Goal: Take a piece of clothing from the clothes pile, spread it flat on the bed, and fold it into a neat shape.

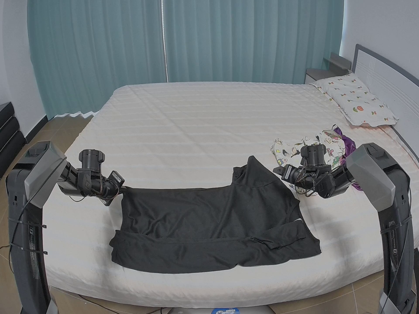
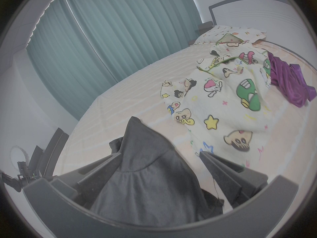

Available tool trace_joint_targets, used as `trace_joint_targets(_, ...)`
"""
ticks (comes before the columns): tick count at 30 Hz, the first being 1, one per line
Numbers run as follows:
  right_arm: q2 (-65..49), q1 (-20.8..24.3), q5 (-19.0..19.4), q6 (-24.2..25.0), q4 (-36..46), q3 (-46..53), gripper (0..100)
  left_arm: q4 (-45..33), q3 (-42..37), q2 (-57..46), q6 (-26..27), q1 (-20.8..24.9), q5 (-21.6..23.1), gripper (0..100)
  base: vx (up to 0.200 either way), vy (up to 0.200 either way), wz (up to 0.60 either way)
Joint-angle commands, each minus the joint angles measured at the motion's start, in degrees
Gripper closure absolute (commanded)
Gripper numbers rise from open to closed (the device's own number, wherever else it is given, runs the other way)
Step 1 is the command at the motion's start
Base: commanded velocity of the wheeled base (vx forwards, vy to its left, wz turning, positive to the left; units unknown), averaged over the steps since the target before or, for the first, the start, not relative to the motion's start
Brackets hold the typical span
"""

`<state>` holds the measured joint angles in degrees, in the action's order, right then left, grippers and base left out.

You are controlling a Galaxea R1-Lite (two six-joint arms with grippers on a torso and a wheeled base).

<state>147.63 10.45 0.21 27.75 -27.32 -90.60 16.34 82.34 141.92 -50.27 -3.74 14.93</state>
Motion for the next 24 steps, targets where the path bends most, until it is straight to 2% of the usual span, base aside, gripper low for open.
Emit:
trace_joint_targets(1,6.8,-0.96,0.85,-1.38,2.36,-8.36,0,-0.08,-0.33,-0.42,0.0,-0.04,0.18,100,0.0,0.0,0.0)
trace_joint_targets(10,12.68,-0.52,1.29,-0.94,6.49,-19.09,0,-0.08,-0.33,-0.42,0.0,0.05,0.27,100,0.0,0.0,0.0)
trace_joint_targets(24,17.34,0.54,0.67,0.38,7.19,-23.99,0,-0.08,-0.33,-0.42,0.0,0.05,0.27,100,0.0,0.0,0.0)
